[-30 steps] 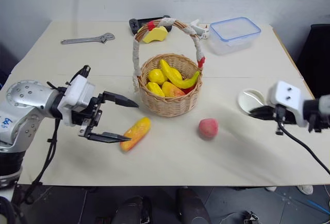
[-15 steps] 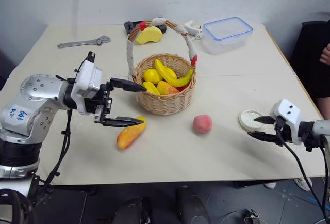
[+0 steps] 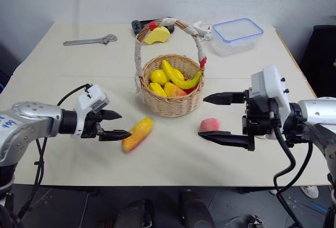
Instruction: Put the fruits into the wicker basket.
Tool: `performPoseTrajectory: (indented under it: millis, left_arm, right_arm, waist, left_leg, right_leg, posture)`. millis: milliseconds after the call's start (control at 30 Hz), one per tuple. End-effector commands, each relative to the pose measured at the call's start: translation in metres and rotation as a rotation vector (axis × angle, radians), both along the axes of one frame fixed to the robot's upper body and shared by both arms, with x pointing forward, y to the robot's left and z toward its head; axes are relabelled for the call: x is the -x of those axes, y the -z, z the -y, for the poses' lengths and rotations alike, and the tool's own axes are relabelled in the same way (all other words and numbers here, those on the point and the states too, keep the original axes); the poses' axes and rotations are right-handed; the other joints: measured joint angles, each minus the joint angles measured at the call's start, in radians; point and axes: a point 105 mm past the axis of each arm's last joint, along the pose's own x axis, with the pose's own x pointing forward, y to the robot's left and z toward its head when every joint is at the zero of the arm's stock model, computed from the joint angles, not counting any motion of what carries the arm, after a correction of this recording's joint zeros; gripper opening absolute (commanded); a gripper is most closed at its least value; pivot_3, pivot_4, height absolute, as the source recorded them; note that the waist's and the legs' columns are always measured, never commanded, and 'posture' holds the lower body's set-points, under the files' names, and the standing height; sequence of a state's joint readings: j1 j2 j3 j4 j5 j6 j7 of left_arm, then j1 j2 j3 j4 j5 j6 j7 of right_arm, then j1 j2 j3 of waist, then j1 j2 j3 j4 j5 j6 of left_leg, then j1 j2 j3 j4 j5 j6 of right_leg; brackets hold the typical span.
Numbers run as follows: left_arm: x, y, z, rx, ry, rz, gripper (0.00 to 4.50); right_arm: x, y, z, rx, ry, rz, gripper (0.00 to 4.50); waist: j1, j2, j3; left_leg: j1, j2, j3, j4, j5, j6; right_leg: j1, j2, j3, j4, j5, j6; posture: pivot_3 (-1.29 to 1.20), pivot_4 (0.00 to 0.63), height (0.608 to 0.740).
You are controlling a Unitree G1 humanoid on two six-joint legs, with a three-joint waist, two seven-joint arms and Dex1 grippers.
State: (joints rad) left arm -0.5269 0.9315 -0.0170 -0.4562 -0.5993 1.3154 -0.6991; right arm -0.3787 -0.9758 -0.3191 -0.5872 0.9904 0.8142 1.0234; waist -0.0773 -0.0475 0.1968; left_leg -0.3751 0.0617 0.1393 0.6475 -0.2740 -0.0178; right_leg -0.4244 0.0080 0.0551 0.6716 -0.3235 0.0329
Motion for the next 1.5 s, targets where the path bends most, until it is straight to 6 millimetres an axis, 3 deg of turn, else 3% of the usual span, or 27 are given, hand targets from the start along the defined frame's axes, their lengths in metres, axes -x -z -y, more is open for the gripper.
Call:
performPoseTrajectory:
  millis: [33, 233, 467, 567, 633, 833, 900, 1067, 1133, 1233, 1333, 1500]
  left_arm:
    - [-0.004, 0.003, 0.01, 0.01, -0.016, 0.002, 4.5]
    - [-0.006, 0.019, 0.029, -0.01, 0.023, -0.019, 4.5]
    - [-0.013, 0.046, 0.029, -0.095, 0.014, -0.035, 4.5]
    - [-0.015, 0.047, 0.031, -0.081, 0.031, -0.029, 4.5]
    - [-0.016, 0.044, 0.03, -0.073, 0.041, -0.015, 4.11]
    - [-0.01, 0.019, 0.028, -0.005, 0.12, 0.001, 2.33]
    - [-0.009, 0.003, 0.029, 0.025, 0.19, 0.057, 1.96]
    - [0.01, -0.067, 0.039, 0.152, 0.468, 0.139, 1.91]
    - [0.013, -0.081, 0.043, 0.177, 0.525, 0.147, 1.91]
    - [-0.007, -0.104, 0.068, 0.249, 0.489, 0.222, 1.91]
    - [-0.033, -0.101, 0.089, 0.176, 0.425, 0.327, 1.91]
    - [-0.074, -0.089, 0.104, 0.037, 0.275, 0.484, 1.91]
  right_arm:
    - [0.003, -0.002, -0.003, 0.007, 0.003, 0.034, 4.47]
    - [0.003, 0.002, -0.001, 0.015, 0.028, 0.035, 4.47]
    - [0.0, 0.006, 0.001, 0.023, 0.064, 0.044, 4.47]
    - [-0.001, 0.009, 0.003, 0.028, 0.087, 0.053, 4.47]
    - [-0.002, 0.01, 0.004, 0.032, 0.103, 0.063, 4.5]
    - [-0.002, 0.013, 0.007, 0.039, 0.125, 0.073, 4.5]
    - [-0.002, 0.013, 0.007, 0.037, 0.126, 0.075, 4.5]
    - [-0.008, 0.011, 0.01, 0.042, 0.15, 0.092, 4.5]
    - [-0.01, 0.009, 0.012, 0.04, 0.165, 0.1, 4.5]
    - [-0.012, 0.009, 0.011, 0.036, 0.177, 0.108, 4.5]
    - [-0.012, 0.009, 0.008, 0.034, 0.187, 0.115, 4.5]
    - [-0.014, 0.01, 0.009, 0.027, 0.225, 0.123, 4.5]
  waist:
    - [0.003, 0.0, 0.0]
    - [0.012, 0.0, 0.0]
    - [0.018, 0.0, 0.0]
    - [0.021, 0.0, 0.0]
    - [0.022, 0.0, 0.0]
    - [0.017, 0.0, 0.0]
    - [0.018, 0.0, 0.0]
    - [0.021, 0.0, 0.0]
    - [0.021, 0.0, 0.0]
    - [0.028, 0.0, 0.0]
    - [0.03, 0.0, 0.0]
    - [0.021, 0.0, 0.0]
  left_leg:
    - [0.0, 0.0, 0.001, 0.0, 0.0, 0.0]
    - [-0.001, 0.001, 0.002, 0.0, -0.004, -0.001]
    - [-0.001, 0.001, 0.003, 0.0, -0.004, -0.002]
    - [0.001, 0.001, 0.003, 0.0, -0.004, -0.001]
    - [0.001, 0.001, 0.003, 0.0, -0.004, 0.0]
    - [0.001, 0.001, 0.003, 0.0, -0.003, 0.001]
    - [0.001, 0.001, 0.003, -0.001, -0.003, 0.0]
    - [-0.001, 0.001, 0.003, 0.0, -0.004, 0.0]
    - [-0.002, 0.001, 0.004, 0.0, -0.004, 0.001]
    - [-0.001, 0.001, 0.004, 0.0, -0.005, 0.001]
    - [-0.002, 0.0, 0.003, 0.001, -0.006, 0.002]
    - [-0.002, 0.001, 0.006, 0.0, -0.006, 0.002]
  right_leg:
    - [0.0, 0.0, 0.0, 0.0, 0.0, 0.0]
    - [-0.001, 0.0, 0.0, -0.001, 0.0, 0.0]
    - [-0.002, 0.0, 0.0, -0.001, -0.001, 0.0]
    - [0.0, 0.0, 0.001, -0.001, -0.001, 0.0]
    - [0.0, 0.0, 0.001, -0.001, -0.001, 0.0]
    - [0.0, 0.0, 0.001, -0.002, 0.0, 0.0]
    - [0.0, 0.0, 0.001, -0.002, 0.0, 0.0]
    - [-0.002, 0.0, 0.0, -0.003, 0.0, 0.0]
    - [-0.001, 0.0, 0.0, -0.004, 0.0, 0.0]
    - [0.0, 0.0, 0.0, -0.004, 0.0, 0.001]
    - [0.0, 0.0, 0.001, -0.005, 0.0, 0.002]
    - [-0.002, 0.0, 0.002, -0.005, 0.0, 0.003]
  posture:
    - [0.0, 0.15, 0.74]
    - [0.0, 0.15, 0.74]
    - [0.0, 0.15, 0.74]
    - [0.0, 0.15, 0.74]
    - [0.0, 0.15, 0.74]
    - [0.0, 0.15, 0.74]
    - [0.0, 0.15, 0.74]
    - [0.0, 0.15, 0.74]
    - [0.0, 0.15, 0.74]
    - [0.0, 0.15, 0.74]
    - [0.0, 0.15, 0.74]
    - [0.0, 0.15, 0.74]
